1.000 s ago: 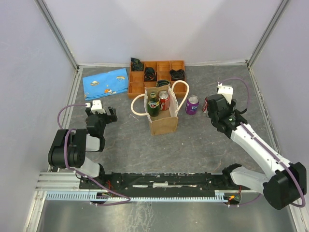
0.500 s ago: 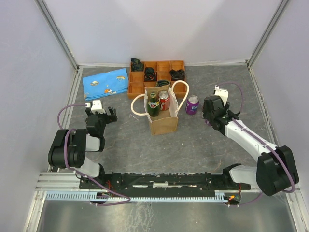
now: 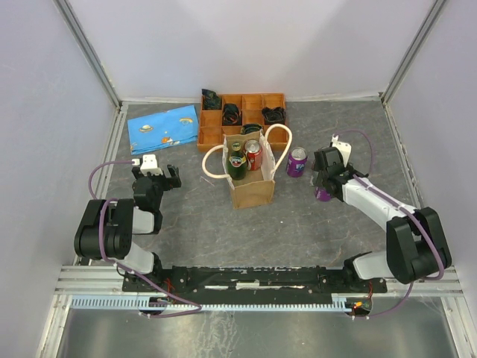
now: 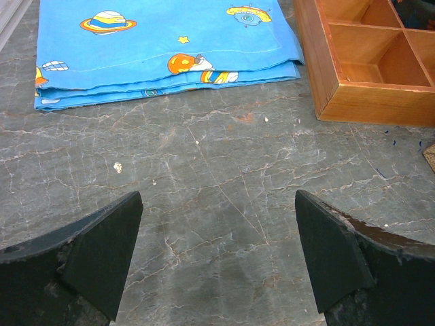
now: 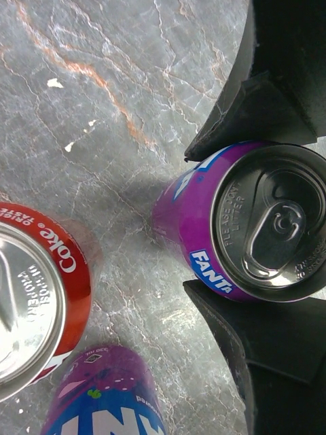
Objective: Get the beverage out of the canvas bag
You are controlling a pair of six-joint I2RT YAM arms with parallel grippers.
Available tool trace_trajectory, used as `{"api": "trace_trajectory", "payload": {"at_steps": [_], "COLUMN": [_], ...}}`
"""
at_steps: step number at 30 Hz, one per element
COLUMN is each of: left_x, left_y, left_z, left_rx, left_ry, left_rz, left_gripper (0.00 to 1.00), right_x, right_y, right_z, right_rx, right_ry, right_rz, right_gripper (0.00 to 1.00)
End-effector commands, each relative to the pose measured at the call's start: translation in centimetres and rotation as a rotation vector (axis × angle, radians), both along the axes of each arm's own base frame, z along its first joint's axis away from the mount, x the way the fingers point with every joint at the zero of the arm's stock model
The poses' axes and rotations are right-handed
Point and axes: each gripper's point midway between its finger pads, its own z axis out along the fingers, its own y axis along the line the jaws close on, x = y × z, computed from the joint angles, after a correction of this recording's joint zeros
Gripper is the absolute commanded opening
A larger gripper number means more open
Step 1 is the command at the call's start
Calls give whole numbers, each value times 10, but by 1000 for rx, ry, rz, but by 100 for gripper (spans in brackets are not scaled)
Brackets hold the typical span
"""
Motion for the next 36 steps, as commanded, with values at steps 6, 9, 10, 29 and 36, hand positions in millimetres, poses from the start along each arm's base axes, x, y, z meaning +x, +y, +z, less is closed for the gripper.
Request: {"api": "trace_trajectory", "payload": {"at_steps": [6,9,10,29,36], "left_x": [5,5,5,5,5], "left_y": [2,2,2,2,2], "left_z": [13,13,14,13,14], "left_rx": [41,41,41,42,41], "left_ry": [-49,-49,-49,-49,-49], "left_rz": [-1,-1,-1,-1,-1], "left_gripper": [99,99,99,99,99], "right_x": [26,26,26,17,24], "right_y": [8,5,5,59,159], "right_z": [26,28,30,225,242], "right_rx": [63,51,49,-1,42], "right_ry": [-87,-91,-96,-545,-574], "right_rz": [-29,-32,-30,207,550], "right_gripper": [99,99,99,99,99]}}
